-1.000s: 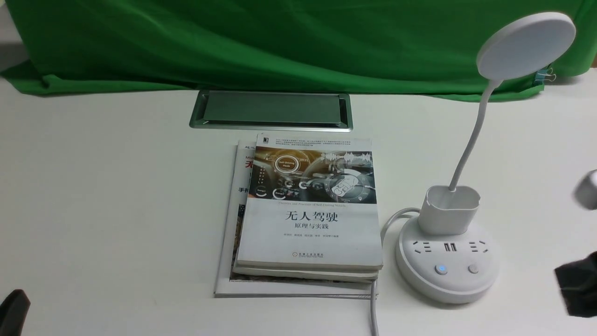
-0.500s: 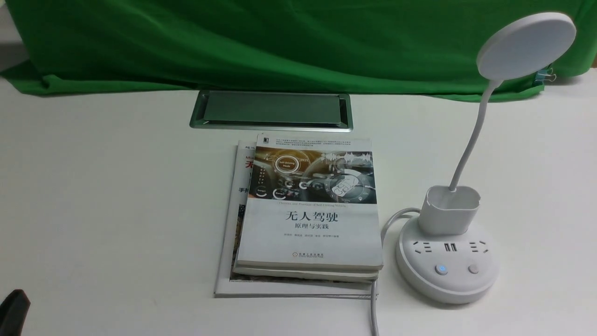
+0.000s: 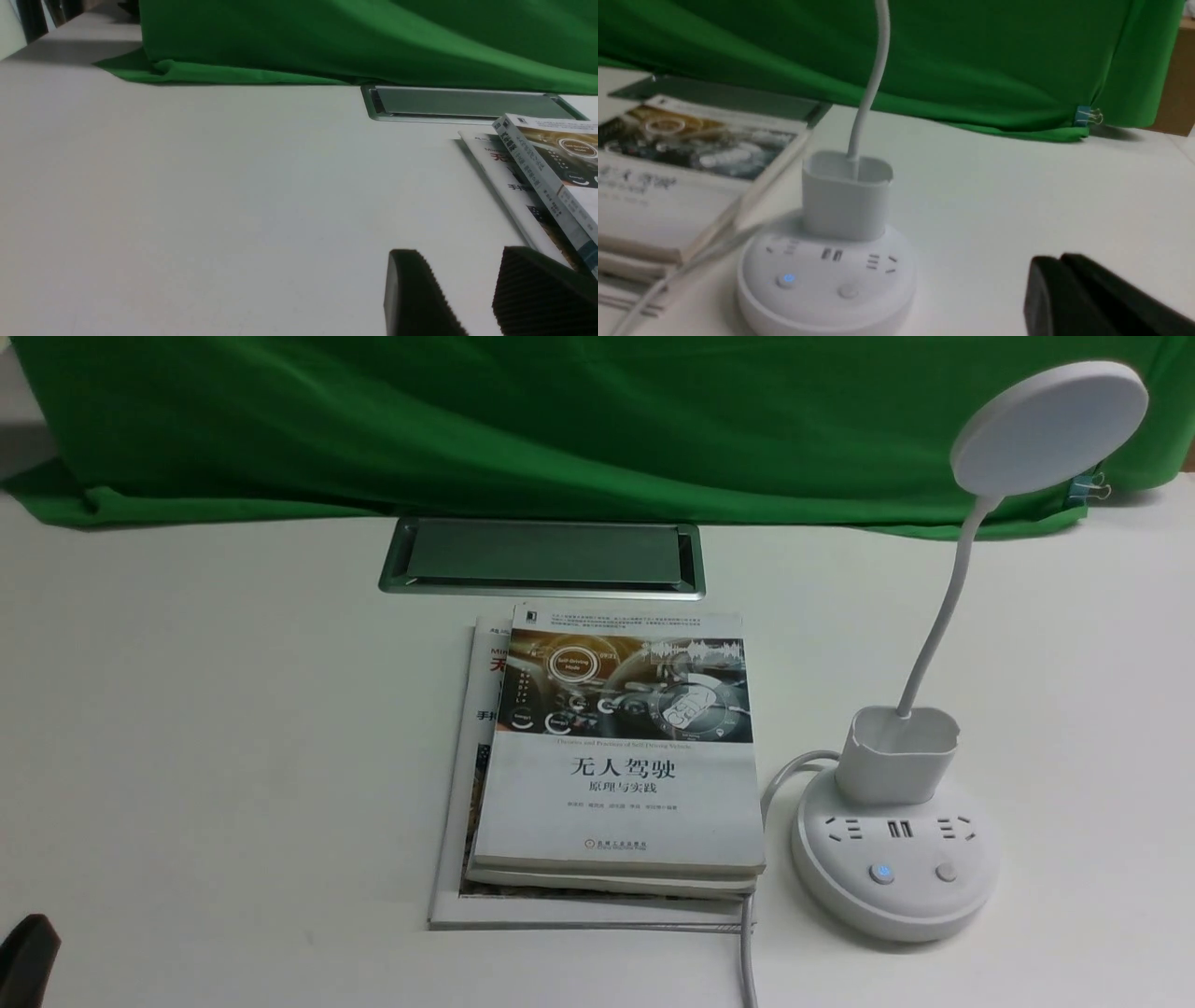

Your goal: Turn off the desk lamp on the white desktop by hand.

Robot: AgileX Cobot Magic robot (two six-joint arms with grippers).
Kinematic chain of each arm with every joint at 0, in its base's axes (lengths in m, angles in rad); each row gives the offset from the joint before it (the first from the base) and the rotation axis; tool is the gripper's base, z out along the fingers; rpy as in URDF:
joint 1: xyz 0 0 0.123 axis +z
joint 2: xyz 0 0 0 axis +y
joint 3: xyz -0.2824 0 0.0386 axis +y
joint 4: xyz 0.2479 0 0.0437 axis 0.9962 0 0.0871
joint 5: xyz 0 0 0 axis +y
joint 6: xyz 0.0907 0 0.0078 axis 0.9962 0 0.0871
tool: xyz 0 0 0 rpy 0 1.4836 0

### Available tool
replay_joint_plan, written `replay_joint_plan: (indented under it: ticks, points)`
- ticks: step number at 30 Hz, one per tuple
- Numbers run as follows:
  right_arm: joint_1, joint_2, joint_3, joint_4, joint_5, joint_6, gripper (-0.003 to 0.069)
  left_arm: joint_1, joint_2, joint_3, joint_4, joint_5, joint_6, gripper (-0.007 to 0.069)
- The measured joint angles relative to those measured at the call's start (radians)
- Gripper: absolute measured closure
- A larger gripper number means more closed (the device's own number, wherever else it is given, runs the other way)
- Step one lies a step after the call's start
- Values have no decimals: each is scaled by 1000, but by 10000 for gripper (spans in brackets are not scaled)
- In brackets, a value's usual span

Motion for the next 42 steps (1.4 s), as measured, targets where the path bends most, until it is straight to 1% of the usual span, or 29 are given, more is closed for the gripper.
replay_joint_plan:
  ticks: [5, 42]
  points:
    - [0, 0, 4, -2, 10, -29, 639, 0, 0, 0, 0, 1, 0, 383]
    - [0, 0, 5, -2, 14, -32, 637, 0, 0, 0, 0, 1, 0, 383]
